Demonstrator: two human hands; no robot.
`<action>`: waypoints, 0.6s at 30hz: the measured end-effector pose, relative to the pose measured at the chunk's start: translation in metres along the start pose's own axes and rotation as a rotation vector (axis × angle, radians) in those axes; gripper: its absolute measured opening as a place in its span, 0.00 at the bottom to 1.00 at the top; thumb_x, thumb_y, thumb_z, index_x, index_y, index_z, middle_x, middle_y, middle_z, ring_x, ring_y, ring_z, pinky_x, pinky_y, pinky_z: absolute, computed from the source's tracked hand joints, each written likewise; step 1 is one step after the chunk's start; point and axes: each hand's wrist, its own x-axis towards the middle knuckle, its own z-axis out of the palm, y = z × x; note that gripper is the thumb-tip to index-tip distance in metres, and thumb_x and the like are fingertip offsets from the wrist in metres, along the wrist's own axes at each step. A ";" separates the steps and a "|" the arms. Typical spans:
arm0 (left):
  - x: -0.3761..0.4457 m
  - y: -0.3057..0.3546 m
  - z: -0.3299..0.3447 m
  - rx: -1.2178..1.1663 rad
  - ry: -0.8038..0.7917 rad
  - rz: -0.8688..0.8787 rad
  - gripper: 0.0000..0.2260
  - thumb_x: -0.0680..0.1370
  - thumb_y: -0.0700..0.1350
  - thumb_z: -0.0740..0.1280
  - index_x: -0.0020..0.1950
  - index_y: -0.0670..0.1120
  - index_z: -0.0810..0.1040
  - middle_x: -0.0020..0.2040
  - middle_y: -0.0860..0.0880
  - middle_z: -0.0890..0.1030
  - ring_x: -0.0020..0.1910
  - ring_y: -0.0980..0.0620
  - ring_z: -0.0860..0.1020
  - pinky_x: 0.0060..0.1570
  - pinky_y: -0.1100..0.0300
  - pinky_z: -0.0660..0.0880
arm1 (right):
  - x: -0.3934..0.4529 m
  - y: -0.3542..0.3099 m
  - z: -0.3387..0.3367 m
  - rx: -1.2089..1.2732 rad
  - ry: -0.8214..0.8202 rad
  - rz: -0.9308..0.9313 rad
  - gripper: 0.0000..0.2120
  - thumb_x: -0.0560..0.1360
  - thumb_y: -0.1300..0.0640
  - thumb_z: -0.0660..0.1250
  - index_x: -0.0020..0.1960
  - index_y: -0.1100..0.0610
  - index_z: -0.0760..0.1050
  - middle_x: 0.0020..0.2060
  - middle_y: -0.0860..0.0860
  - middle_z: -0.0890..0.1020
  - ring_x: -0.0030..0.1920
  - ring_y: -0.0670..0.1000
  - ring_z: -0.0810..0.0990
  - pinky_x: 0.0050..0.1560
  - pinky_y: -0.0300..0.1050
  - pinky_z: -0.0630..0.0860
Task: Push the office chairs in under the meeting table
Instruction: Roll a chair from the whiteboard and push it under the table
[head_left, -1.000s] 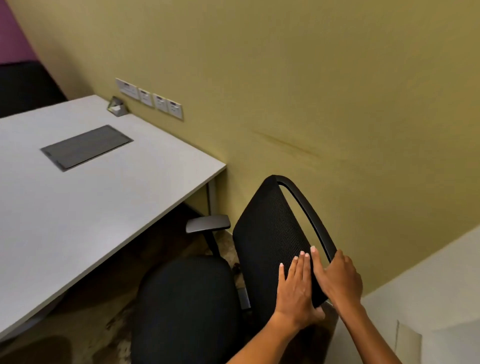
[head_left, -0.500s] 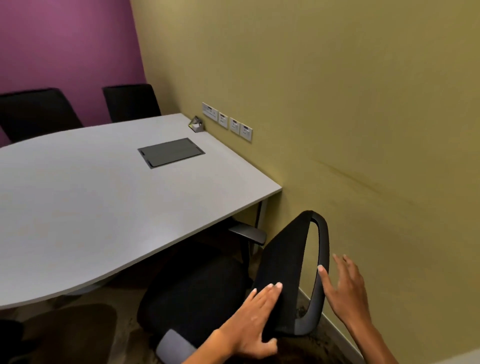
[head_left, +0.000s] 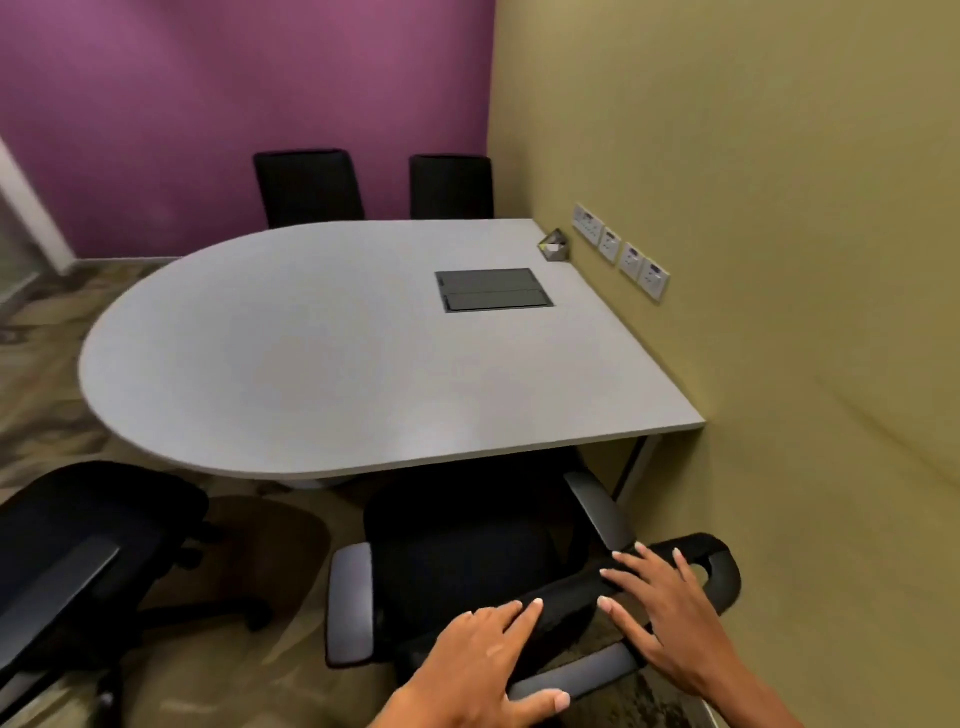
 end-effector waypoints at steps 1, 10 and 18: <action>0.007 0.005 0.001 -0.002 0.020 -0.073 0.42 0.75 0.75 0.51 0.82 0.53 0.47 0.81 0.49 0.59 0.77 0.48 0.60 0.75 0.51 0.60 | 0.011 0.006 0.002 -0.014 0.000 -0.061 0.28 0.78 0.29 0.48 0.71 0.38 0.70 0.73 0.36 0.67 0.78 0.41 0.54 0.78 0.55 0.35; 0.028 0.033 0.035 0.099 0.324 -0.386 0.43 0.73 0.77 0.45 0.76 0.50 0.67 0.71 0.53 0.73 0.69 0.53 0.70 0.69 0.57 0.64 | 0.036 0.016 0.007 0.005 -0.025 -0.311 0.48 0.67 0.21 0.28 0.66 0.41 0.74 0.59 0.39 0.79 0.58 0.43 0.75 0.62 0.41 0.66; 0.002 0.041 0.039 0.250 0.551 -0.416 0.28 0.76 0.72 0.58 0.55 0.52 0.84 0.48 0.59 0.84 0.45 0.60 0.81 0.45 0.66 0.78 | 0.030 0.005 0.011 0.007 0.014 -0.383 0.49 0.65 0.19 0.30 0.59 0.45 0.77 0.51 0.45 0.80 0.54 0.49 0.78 0.58 0.46 0.70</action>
